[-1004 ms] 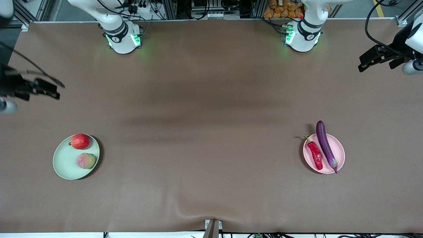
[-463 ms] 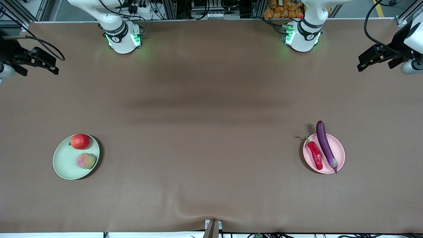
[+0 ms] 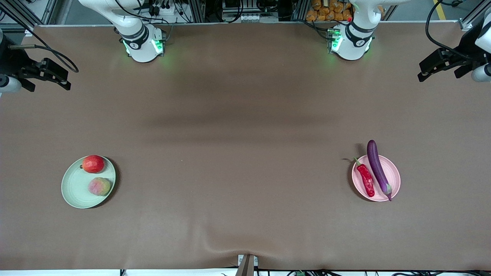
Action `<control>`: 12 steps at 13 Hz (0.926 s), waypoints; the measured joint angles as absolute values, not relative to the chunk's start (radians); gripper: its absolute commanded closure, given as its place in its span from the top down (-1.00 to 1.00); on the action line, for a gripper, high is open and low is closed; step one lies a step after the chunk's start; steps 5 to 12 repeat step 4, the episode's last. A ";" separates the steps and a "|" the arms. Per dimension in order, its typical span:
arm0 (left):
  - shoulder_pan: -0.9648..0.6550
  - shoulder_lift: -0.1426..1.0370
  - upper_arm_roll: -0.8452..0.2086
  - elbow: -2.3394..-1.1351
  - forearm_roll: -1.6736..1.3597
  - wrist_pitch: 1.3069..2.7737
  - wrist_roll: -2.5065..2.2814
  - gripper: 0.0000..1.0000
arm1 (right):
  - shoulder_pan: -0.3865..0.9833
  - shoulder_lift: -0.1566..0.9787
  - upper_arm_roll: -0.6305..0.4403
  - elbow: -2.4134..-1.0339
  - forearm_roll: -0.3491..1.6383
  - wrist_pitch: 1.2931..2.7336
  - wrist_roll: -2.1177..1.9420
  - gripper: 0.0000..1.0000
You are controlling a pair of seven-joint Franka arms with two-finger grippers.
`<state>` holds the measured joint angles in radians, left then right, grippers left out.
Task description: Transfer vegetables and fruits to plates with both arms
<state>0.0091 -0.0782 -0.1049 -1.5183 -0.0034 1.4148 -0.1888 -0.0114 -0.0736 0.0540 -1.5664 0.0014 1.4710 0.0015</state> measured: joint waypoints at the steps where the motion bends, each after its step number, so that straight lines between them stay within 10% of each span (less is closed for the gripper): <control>1: 0.009 -0.078 -0.105 -1.518 -0.003 1.411 -0.189 1.00 | -0.011 -0.074 0.055 -1.567 0.003 1.475 0.002 1.00; 12: 0.009 -0.078 -0.105 -1.518 -0.003 1.388 -0.189 1.00 | -0.011 -0.074 0.055 -1.568 0.006 1.484 0.002 1.00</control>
